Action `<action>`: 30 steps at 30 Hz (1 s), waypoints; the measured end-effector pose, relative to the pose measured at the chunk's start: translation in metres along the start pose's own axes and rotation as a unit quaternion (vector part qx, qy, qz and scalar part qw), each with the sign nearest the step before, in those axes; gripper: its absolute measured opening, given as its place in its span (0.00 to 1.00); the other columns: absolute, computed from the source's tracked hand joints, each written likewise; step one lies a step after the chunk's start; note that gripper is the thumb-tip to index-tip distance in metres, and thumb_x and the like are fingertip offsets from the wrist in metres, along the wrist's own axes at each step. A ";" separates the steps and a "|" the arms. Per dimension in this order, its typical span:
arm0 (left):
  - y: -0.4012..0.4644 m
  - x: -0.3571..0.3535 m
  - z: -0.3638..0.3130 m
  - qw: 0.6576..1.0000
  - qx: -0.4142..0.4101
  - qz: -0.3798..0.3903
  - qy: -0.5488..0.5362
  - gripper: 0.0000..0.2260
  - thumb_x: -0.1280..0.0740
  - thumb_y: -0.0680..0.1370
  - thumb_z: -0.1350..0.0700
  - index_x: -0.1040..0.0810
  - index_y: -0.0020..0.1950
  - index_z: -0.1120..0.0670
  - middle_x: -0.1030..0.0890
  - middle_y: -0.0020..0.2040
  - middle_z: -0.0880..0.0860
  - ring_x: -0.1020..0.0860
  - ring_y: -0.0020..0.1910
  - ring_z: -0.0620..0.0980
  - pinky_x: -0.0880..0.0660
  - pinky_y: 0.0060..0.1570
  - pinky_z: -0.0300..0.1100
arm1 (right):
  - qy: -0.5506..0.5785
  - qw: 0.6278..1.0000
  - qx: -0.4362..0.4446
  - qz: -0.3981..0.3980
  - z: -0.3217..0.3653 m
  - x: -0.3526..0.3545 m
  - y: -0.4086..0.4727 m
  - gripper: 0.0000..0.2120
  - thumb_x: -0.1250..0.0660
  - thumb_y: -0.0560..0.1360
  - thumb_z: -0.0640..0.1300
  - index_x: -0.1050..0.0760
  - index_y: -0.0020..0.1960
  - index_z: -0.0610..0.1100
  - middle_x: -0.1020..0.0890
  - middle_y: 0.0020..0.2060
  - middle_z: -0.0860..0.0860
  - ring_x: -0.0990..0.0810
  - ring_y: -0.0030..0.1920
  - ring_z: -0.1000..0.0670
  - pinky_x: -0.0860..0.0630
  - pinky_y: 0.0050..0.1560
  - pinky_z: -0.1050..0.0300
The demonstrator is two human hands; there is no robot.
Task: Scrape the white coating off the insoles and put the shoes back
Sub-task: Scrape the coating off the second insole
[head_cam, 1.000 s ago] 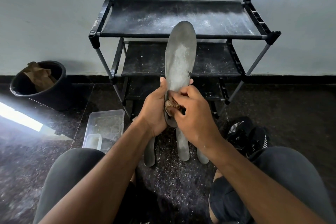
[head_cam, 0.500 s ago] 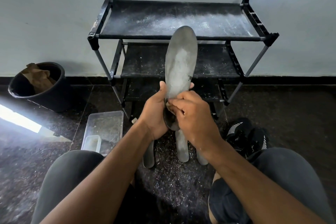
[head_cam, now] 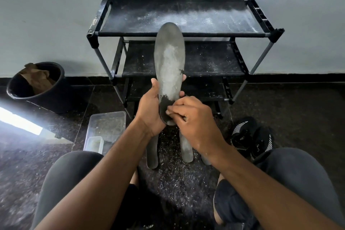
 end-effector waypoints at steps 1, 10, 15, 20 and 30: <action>0.001 0.003 -0.002 1.000 -0.002 -0.003 -0.004 0.35 0.54 0.84 0.32 0.26 0.76 0.54 0.22 0.55 0.56 0.24 0.51 0.51 0.27 0.57 0.46 | 0.005 1.000 0.009 0.019 0.003 -0.004 -0.003 0.07 0.26 0.72 0.33 0.15 0.50 0.38 0.18 0.45 0.48 0.20 0.48 0.50 0.24 0.54 0.67; 0.000 -0.002 0.007 1.000 0.014 -0.004 -0.022 0.36 0.55 0.85 0.33 0.28 0.77 0.58 0.19 0.61 0.58 0.19 0.57 0.52 0.20 0.59 0.46 | -0.020 1.000 -0.003 0.000 -0.005 -0.001 0.003 0.07 0.26 0.73 0.35 0.15 0.51 0.38 0.19 0.45 0.48 0.22 0.49 0.49 0.26 0.57 0.60; 0.001 0.010 -0.009 0.998 -0.022 -0.042 -0.047 0.35 0.54 0.85 0.34 0.28 0.77 0.57 0.20 0.60 0.54 0.24 0.50 0.48 0.23 0.52 0.42 | 0.013 0.998 0.036 0.055 0.003 -0.006 -0.005 0.06 0.26 0.73 0.34 0.14 0.49 0.39 0.18 0.44 0.49 0.20 0.48 0.50 0.25 0.59 0.59; -0.001 0.004 0.008 0.999 0.016 -0.035 -0.025 0.35 0.54 0.85 0.35 0.25 0.75 0.58 0.18 0.60 0.57 0.19 0.56 0.51 0.20 0.58 0.44 | -0.011 0.999 0.021 0.023 0.001 -0.005 -0.002 0.06 0.27 0.73 0.34 0.15 0.50 0.37 0.18 0.44 0.47 0.21 0.49 0.49 0.26 0.60 0.57; 0.000 0.010 -0.005 0.998 0.010 -0.033 -0.057 0.34 0.54 0.85 0.35 0.23 0.73 0.56 0.20 0.56 0.54 0.23 0.47 0.48 0.22 0.50 0.42 | 0.046 0.992 0.022 0.114 0.000 -0.008 -0.006 0.06 0.24 0.71 0.35 0.13 0.47 0.42 0.19 0.44 0.51 0.21 0.47 0.55 0.24 0.53 0.66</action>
Point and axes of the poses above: each hand's wrist, its own y-axis towards the middle knuckle, its own x-axis out of the back of the hand, z = x × y, the point moved 7 cm from there along y, towards the middle knuckle
